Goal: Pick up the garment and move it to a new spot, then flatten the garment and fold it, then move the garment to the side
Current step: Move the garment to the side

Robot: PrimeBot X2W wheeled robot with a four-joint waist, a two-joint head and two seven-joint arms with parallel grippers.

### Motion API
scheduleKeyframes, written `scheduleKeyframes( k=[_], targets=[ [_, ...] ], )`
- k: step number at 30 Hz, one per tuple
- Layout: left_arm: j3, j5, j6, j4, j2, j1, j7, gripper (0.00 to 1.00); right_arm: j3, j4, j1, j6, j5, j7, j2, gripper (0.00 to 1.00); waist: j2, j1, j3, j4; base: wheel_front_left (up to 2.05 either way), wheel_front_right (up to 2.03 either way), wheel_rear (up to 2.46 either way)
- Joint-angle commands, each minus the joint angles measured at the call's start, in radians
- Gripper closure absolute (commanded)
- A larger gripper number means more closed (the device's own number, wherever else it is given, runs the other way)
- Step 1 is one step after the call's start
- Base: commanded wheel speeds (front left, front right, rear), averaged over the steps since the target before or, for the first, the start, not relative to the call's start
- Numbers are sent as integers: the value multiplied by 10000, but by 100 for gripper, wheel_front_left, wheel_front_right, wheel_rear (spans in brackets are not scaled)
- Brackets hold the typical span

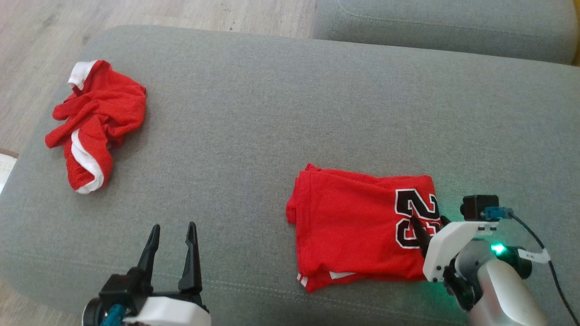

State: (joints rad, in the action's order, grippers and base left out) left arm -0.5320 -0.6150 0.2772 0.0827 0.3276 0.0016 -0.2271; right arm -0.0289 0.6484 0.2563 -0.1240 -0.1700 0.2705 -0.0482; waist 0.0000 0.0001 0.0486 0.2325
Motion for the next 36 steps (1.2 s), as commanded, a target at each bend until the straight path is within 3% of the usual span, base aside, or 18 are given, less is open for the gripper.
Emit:
scheduleKeyframes(
  k=[1,4,5,6,7,8,9,17,28,36],
  targets=[
    [442,-3,-14,-288,131,-515,-128,0,-185,24,538,-67,-146,141,-55,0,0,-1,50,33,0,0,0],
    [446,-1,-27,-275,130,-543,-140,0,-213,315,688,-67,-181,179,-51,1,0,-1,80,36,0,0,0],
    [444,4,-35,-267,129,-563,-145,0,-237,434,761,-67,-186,155,-50,18,0,-1,94,29,0,0,0],
    [434,16,-41,-266,129,-582,-148,0,-264,544,834,-67,-187,117,-49,48,0,-1,107,17,0,0,0],
    [419,29,-46,-270,130,-600,-150,0,-295,647,910,-67,-191,72,-48,60,0,-1,121,-3,0,0,0],
    [405,41,-53,-278,138,-612,-151,0,-324,735,990,-67,-208,9,-47,88,0,-1,136,-36,0,0,0],
    [393,50,-56,-286,145,-624,-148,0,-354,807,1079,-67,-235,-67,-45,100,0,-1,152,-78,0,0,0],
    [247,144,-105,-458,189,-766,-87,0,220,1224,2087,-67,-134,-946,-318,100,0,-1,332,-923,0,0,0],
    [153,286,-121,-929,234,-1231,36,0,1130,1162,3640,-67,446,-1078,-1266,100,0,-1,1068,-3562,0,0,0],
    [132,451,-129,-1193,397,-1766,272,0,1178,1140,4392,-67,606,-1176,-1016,100,0,-1,1741,-4960,0,0,0]
  ],
)
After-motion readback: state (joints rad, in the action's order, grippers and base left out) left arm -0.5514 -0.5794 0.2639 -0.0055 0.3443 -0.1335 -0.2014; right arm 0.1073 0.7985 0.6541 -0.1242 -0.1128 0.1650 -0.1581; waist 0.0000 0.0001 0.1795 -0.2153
